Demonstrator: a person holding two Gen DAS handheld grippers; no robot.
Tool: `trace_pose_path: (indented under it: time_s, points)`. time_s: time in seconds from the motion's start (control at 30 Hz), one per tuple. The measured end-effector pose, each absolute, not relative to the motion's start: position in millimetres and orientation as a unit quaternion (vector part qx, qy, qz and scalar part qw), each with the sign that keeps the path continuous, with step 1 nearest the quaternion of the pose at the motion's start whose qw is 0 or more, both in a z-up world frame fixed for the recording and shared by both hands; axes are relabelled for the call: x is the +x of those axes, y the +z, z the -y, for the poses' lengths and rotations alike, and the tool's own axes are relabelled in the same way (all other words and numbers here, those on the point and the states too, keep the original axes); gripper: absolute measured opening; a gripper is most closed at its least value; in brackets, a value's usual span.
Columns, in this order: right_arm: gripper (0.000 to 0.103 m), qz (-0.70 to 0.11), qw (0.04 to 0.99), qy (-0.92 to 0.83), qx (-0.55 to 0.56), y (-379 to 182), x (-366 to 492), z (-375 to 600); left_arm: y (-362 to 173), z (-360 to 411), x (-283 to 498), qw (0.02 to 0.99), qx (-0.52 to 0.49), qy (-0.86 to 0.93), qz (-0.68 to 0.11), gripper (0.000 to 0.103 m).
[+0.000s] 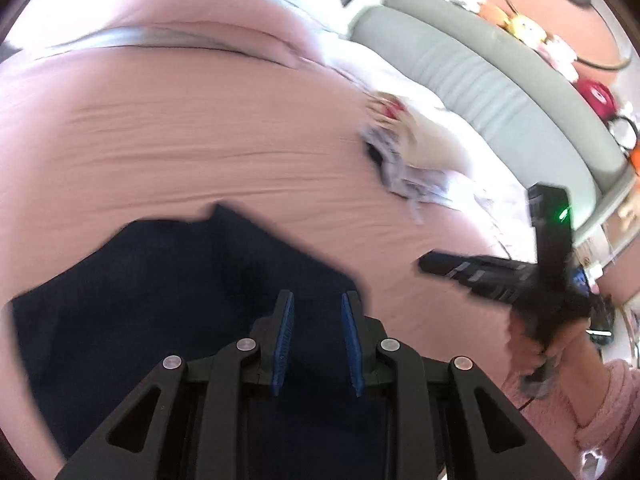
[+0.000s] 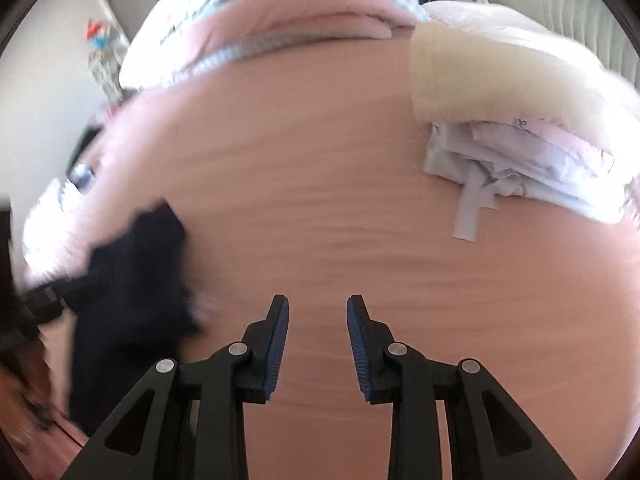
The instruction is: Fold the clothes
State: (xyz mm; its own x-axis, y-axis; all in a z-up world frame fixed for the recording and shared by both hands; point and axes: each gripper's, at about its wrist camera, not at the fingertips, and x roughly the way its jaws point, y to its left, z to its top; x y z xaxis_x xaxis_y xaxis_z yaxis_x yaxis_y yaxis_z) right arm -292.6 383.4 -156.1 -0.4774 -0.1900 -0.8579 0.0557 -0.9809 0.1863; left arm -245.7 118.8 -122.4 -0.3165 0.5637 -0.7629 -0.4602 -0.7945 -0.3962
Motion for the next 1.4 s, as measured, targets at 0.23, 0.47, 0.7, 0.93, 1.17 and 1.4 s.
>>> trace_pose_path:
  time_s: [0.23, 0.47, 0.7, 0.93, 1.17, 1.4]
  points:
    - [0.029, 0.140, 0.095, -0.832, 0.528, -170.9, -299.8, -392.4, -148.3, -187.5, -242.4, 0.261, -0.514, 0.809, -0.114, 0.025]
    - [0.029, 0.120, 0.167, -0.814, 0.543, -178.4, -300.6, -334.1, -139.3, -147.4, -242.9, 0.176, -0.499, 0.847, -0.055, 0.014]
    - [0.030, 0.119, 0.229, -0.799, 0.544, -182.4, -292.6, -311.4, -133.4, -57.6, -237.7, 0.061, -0.492, 0.867, 0.036, 0.012]
    - [0.030, 0.078, 0.323, -0.772, 0.542, -183.0, -283.8, -264.3, -128.3, -56.1, -224.8, 0.115, -0.506, 0.850, 0.096, 0.032]
    - [0.009, 0.034, 0.349, -0.775, 0.526, -179.0, -266.1, -249.8, -124.8, -112.1, -226.8, 0.204, -0.467, 0.860, 0.014, 0.054]
    - [0.005, -0.004, 0.220, -0.812, 0.540, -182.2, -279.0, -291.0, -143.5, -89.7, -241.9, 0.111, -0.491, 0.864, 0.015, 0.014]
